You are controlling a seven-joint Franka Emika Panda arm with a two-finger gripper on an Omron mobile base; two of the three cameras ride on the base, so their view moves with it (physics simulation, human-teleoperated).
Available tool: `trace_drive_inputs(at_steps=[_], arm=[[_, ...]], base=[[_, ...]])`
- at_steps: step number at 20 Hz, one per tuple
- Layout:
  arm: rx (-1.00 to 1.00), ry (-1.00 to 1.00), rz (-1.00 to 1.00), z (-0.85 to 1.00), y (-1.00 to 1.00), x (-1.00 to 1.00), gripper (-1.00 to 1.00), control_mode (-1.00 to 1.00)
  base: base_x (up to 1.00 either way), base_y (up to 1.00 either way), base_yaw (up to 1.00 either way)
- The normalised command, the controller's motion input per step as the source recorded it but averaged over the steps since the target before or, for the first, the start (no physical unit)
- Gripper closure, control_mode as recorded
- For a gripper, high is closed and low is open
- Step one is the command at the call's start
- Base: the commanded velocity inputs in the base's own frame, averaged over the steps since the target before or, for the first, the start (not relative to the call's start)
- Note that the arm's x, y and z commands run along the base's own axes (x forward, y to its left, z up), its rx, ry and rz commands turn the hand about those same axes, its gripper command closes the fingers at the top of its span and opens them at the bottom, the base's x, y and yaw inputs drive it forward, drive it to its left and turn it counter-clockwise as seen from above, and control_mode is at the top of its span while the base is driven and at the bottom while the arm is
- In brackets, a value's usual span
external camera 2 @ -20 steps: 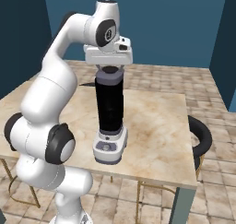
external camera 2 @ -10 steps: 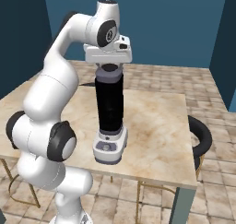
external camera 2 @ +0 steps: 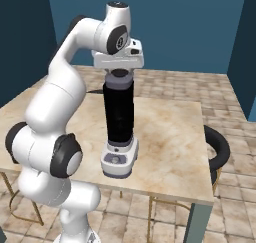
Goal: Close the lid blender by securely placing the lid on top.
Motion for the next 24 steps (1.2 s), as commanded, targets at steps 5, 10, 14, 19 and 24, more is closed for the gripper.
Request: trace_drive_inputs(at_steps=[5, 10, 14, 19, 24], arm=[[0.0, -0.03, 0.02, -0.09, -0.01, -0.09, 1.0, -1.0], [0.0, -0.01, 0.01, -0.17, -0.01, -0.08, 1.0, -1.0], [0.0, 0.0, 0.0, -0.17, 0.0, 0.0, 1.0, -1.0], [-0.01, 0.03, 0.0, -0.08, 0.0, 0.0, 1.0, -1.0], [0.0, 0.01, 0.0, 0.05, 0.0, 0.0, 1.0, -1.0]], base=[[0.0, 0.0, 0.0], [0.0, 0.0, 0.0], [0.0, 0.0, 0.0], [0.0, 0.0, 0.0], [0.0, 0.0, 0.0]])
